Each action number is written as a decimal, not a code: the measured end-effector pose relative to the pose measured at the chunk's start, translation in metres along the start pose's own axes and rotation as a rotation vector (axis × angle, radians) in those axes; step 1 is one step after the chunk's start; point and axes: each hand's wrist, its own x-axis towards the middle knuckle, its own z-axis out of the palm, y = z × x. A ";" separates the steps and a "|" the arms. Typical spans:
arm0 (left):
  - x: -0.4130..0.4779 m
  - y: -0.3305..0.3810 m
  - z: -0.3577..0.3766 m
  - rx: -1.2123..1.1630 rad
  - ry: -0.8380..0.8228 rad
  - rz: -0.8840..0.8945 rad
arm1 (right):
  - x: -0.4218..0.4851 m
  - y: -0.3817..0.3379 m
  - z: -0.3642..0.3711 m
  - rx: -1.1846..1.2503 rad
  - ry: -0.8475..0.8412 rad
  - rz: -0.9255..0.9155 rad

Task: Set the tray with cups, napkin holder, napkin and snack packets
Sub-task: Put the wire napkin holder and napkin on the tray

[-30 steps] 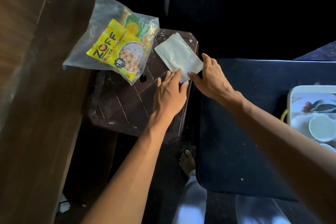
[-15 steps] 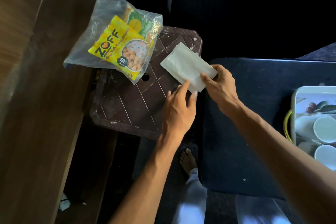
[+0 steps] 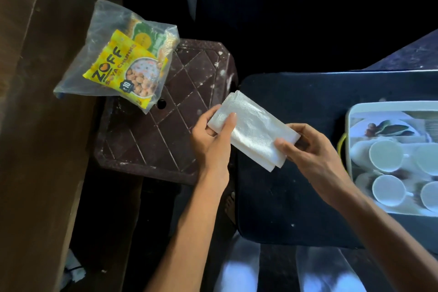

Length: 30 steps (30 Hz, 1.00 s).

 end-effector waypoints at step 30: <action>-0.128 -0.039 0.310 0.854 -0.767 0.688 | -0.111 0.082 -0.309 -0.132 0.711 -0.125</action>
